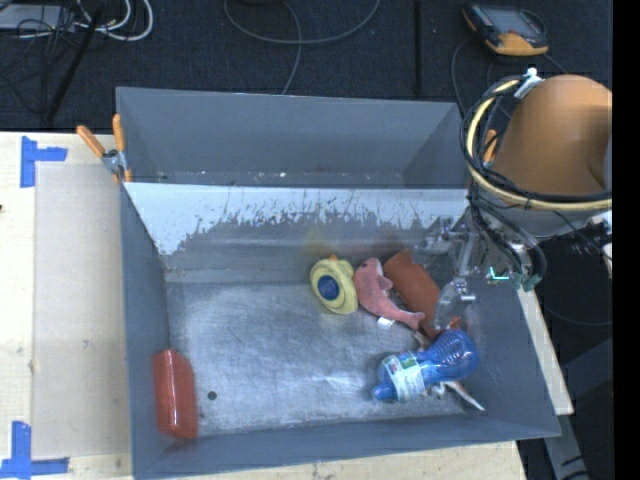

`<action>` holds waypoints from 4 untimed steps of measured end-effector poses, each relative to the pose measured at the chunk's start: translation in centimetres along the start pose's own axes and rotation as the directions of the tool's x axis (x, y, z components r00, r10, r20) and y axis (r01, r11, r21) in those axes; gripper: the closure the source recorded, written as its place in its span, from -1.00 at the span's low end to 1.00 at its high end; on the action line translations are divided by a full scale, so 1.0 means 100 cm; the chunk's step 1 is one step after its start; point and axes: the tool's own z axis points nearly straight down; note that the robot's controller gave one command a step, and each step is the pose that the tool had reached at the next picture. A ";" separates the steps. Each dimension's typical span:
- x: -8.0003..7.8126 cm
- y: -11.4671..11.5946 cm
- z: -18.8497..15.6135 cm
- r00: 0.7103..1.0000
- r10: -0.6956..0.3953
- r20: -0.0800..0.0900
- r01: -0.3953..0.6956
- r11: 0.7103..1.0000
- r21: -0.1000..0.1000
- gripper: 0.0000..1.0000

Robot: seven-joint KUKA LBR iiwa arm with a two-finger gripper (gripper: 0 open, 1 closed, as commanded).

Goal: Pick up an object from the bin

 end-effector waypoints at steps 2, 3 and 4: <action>0.021 -0.020 0.053 0.995 -0.096 0.010 0.096 0.995 0.002 -1.00; 0.072 -0.071 0.086 0.982 -0.191 0.000 0.191 0.982 0.001 -1.00; 0.071 -0.058 0.106 0.906 -0.423 0.005 0.423 0.906 0.002 -1.00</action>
Offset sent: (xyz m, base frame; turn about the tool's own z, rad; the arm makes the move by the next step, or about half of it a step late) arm -0.0719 -0.0634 -0.1737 -0.2899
